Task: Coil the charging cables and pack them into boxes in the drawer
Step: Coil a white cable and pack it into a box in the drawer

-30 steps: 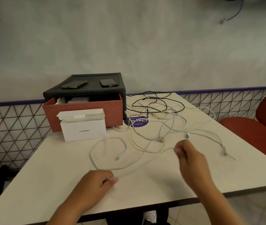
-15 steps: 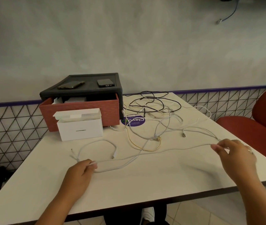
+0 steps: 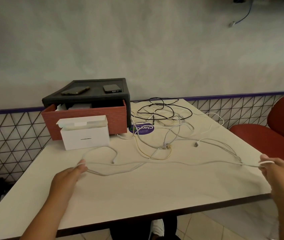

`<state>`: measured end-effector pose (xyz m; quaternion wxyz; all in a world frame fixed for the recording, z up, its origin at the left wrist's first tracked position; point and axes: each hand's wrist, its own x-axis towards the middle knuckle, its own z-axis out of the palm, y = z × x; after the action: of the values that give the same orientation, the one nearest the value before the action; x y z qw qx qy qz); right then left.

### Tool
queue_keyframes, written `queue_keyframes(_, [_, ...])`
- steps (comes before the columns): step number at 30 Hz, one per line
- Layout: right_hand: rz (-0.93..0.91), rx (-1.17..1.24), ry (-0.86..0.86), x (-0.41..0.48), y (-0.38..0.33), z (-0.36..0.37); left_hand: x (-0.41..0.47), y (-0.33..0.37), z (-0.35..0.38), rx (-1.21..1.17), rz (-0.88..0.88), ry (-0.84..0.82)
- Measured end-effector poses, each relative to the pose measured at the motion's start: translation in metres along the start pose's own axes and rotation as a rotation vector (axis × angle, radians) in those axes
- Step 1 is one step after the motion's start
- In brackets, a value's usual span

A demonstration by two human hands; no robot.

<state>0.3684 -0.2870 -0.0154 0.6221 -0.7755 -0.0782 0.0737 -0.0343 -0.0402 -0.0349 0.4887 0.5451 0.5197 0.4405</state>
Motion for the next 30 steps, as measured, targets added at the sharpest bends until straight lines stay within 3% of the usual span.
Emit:
queue_keyframes(5, [0.065, 0.081, -0.175, -0.006, -0.011, 0.020, 0.004, 0.009, -0.004, -0.454, -0.207, 0.008])
queue_keyframes(10, [0.115, 0.391, -0.290, -0.012, -0.052, 0.047, -0.013, 0.027, 0.001, -0.487, -0.264, -0.127])
queue_keyframes(14, [-0.127, 0.390, -0.256, 0.000, -0.102, 0.062, -0.012, 0.034, -0.003, -0.579, -0.294, -0.202])
queue_keyframes(20, [-0.512, 0.072, -0.349, 0.001, -0.167, 0.087, -0.017, 0.038, -0.007, -0.751, -0.287, -0.286])
queue_keyframes(24, [-0.763, 0.022, -0.224, 0.002, -0.190, 0.095, -0.020, 0.034, -0.007, -0.784, -0.314, -0.210])
queue_keyframes(30, [-0.963, -0.003, -0.066, 0.006, -0.215, 0.096, -0.015, 0.032, -0.008, -0.817, -0.345, -0.174])
